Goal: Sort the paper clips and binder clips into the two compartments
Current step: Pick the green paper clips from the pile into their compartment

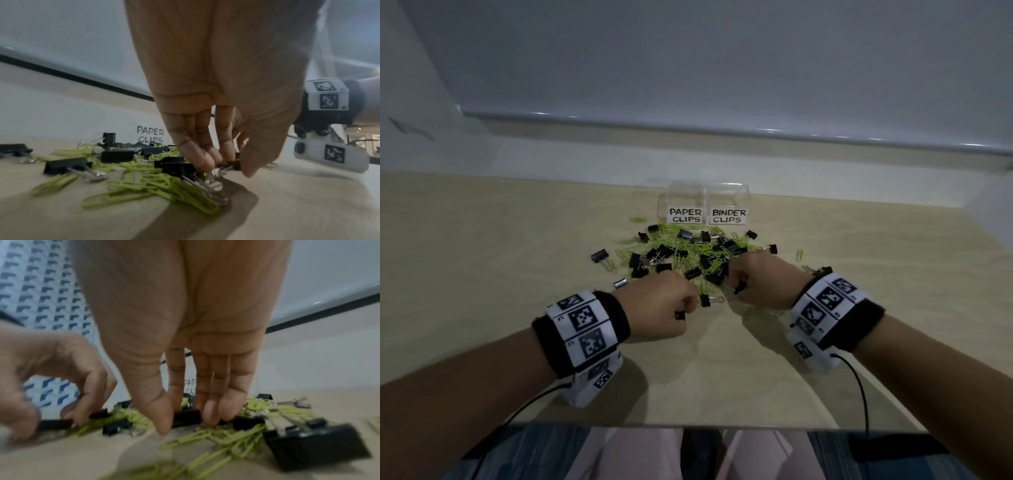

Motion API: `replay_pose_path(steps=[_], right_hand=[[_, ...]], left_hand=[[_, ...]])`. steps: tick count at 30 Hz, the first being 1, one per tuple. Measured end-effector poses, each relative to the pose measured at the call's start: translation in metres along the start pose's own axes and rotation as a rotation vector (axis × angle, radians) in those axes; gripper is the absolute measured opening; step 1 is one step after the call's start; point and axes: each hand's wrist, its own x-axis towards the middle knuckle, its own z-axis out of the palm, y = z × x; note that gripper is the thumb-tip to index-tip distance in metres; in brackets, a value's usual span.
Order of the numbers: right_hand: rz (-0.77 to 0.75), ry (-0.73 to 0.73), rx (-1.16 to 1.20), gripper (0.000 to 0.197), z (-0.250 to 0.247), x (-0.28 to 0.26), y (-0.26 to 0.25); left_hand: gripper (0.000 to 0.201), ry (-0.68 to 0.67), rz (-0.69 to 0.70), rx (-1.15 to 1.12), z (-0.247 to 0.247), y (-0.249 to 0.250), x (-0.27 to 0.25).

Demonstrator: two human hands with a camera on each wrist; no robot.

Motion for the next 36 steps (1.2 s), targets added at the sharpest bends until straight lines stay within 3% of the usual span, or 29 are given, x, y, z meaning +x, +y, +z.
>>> replay_pose_path(steps=[3,6,8,11,13,16,19,24,27,31,36], right_hand=[[0.036,-0.026,0.116,0.005,-0.018,-0.015,0.010],[0.136,0.058,0.186,0.005,-0.041,-0.034,0.040],[0.240,0.099,0.154,0.012,-0.050,-0.045,0.065],[0.338,0.070,0.012,0.015,-0.048,-0.057,0.091],[0.319,0.072,-0.051,0.010,-0.040,-0.060,0.092],[0.183,0.144,0.012,0.007,-0.029,-0.057,0.073],[0.090,0.099,0.041,0.008,-0.016,-0.047,0.051],[0.076,0.070,-0.007,0.015,-0.001,-0.033,0.048],[0.119,0.091,0.029,0.009,-0.008,-0.037,0.054],[0.190,0.117,-0.001,0.015,-0.019,-0.052,0.068],[0.110,0.000,-0.026,0.034,-0.013,-0.066,0.051]], left_hand=[[0.018,0.029,-0.063,-0.191,-0.010,-0.006,-0.005],[0.019,0.198,-0.127,-0.250,-0.029,-0.027,-0.005],[0.016,0.285,-0.185,-0.165,-0.041,-0.046,-0.003],[0.017,0.264,-0.259,0.046,-0.045,-0.062,0.000],[0.017,0.248,-0.225,0.108,-0.040,-0.056,0.006],[0.013,0.196,-0.094,-0.047,-0.027,-0.026,0.015],[0.016,0.086,-0.021,-0.120,-0.013,0.003,0.028],[0.013,0.045,-0.010,-0.006,0.002,0.018,0.039],[0.016,0.050,-0.037,-0.150,-0.003,0.013,0.034],[0.018,0.096,-0.105,-0.218,-0.023,-0.014,0.018],[0.031,0.104,-0.134,0.068,-0.038,-0.033,0.004]])
